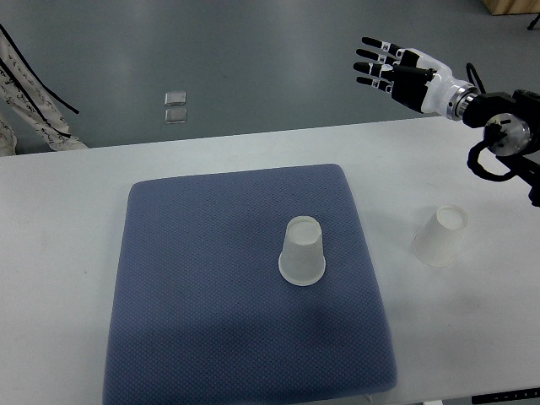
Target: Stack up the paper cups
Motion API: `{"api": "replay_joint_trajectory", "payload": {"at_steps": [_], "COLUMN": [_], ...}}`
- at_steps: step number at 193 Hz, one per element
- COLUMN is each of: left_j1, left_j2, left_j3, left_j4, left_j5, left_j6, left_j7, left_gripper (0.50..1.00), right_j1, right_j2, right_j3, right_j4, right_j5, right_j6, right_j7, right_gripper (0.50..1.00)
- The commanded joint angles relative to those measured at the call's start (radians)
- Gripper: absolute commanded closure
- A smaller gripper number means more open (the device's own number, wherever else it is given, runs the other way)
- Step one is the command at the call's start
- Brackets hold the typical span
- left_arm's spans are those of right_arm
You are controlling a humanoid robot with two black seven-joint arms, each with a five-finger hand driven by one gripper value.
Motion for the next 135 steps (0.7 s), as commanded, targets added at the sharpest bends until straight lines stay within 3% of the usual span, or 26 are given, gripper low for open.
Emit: {"api": "replay_joint_trajectory", "payload": {"at_steps": [1, 37, 82, 135], "left_j1": [0.000, 0.000, 0.000, 0.000], "left_j2": [0.000, 0.000, 0.000, 0.000], "left_j3": [0.000, 0.000, 0.000, 0.000], "left_j4": [-0.001, -0.001, -0.001, -0.001], "left_j5": [0.000, 0.000, 0.000, 0.000], "left_j6": [0.000, 0.000, 0.000, 0.000], "left_j7": [0.000, 0.000, 0.000, 0.000], "left_gripper": [0.500, 0.500, 0.500, 0.500], "right_j1": [0.000, 0.003, 0.006, 0.034], "right_j2": [-0.021, -0.069, -0.182, -0.310], "right_j3": [-0.001, -0.001, -0.007, -0.018], "right_j4": [0.001, 0.029, 0.228, 0.296], "right_j5": [-0.067, -0.277, -0.659, -1.047], "right_j6": [0.011, 0.029, 0.043, 0.183], "right_j7": [0.000, 0.000, 0.000, 0.088], "right_gripper": [0.576, 0.576, 0.576, 0.576]}}
